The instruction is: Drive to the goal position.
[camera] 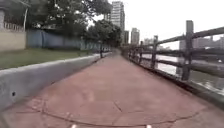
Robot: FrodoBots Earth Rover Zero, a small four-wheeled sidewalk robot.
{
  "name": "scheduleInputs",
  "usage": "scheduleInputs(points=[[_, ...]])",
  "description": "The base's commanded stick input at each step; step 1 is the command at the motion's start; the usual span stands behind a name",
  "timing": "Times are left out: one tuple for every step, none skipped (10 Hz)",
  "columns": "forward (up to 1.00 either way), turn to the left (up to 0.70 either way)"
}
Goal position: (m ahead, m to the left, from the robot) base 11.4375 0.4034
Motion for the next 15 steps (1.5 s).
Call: scheduleInputs(points=[[1.00,0.00],[1.00,0.00],[1.00,0.00],[1.00,0.00],[1.00,0.00],[1.00,0.00],[1.00,0.00],[1.00,0.00],[1.00,0.00],[1.00,0.00],[1.00,0.00],[1.00,0.00],[1.00,0.00],[1.00,0.00],[1.00,0.00]])
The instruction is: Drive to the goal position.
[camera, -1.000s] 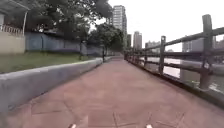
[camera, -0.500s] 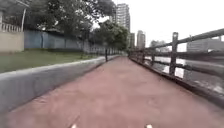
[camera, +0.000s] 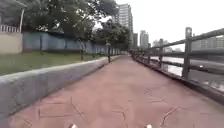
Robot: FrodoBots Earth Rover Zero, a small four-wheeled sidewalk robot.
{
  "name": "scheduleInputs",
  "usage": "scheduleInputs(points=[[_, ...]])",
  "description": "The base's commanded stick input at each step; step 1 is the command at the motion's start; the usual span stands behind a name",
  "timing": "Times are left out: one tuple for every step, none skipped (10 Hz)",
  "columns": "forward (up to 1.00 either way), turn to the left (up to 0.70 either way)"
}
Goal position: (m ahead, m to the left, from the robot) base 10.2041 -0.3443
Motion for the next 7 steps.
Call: scheduleInputs(points=[[1.00,-0.03],[1.00,-0.39],[1.00,-0.40],[1.00,-0.40],[1.00,-0.40],[1.00,-0.40],[1.00,-0.36]])
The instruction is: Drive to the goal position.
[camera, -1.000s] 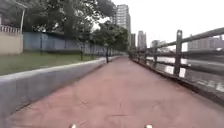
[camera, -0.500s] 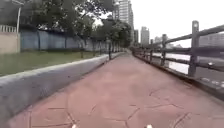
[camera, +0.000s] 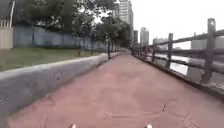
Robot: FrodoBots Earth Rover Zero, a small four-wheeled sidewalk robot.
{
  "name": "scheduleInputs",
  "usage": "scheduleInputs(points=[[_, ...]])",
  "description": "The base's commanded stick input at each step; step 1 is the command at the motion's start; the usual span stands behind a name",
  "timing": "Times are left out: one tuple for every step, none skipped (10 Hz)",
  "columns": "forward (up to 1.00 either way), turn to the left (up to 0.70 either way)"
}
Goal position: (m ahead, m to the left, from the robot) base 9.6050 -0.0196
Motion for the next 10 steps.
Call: scheduleInputs(points=[[1.00,-0.20],[1.00,-0.04],[1.00,0.00],[1.00,0.00],[1.00,0.00],[1.00,0.00],[1.00,0.00],[1.00,0.00],[1.00,0.00],[1.00,0.00]])
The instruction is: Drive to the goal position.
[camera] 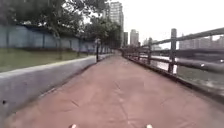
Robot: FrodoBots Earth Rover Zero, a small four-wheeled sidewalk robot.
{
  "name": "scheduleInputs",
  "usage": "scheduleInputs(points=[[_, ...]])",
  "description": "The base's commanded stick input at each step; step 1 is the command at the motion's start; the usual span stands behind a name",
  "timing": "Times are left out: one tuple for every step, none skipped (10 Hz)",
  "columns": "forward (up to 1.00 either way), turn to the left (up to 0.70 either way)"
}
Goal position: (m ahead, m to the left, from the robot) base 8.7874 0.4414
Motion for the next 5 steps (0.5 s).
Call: scheduleInputs(points=[[1.00,0.00],[1.00,0.00],[1.00,0.00],[1.00,-0.02],[1.00,-0.25]])
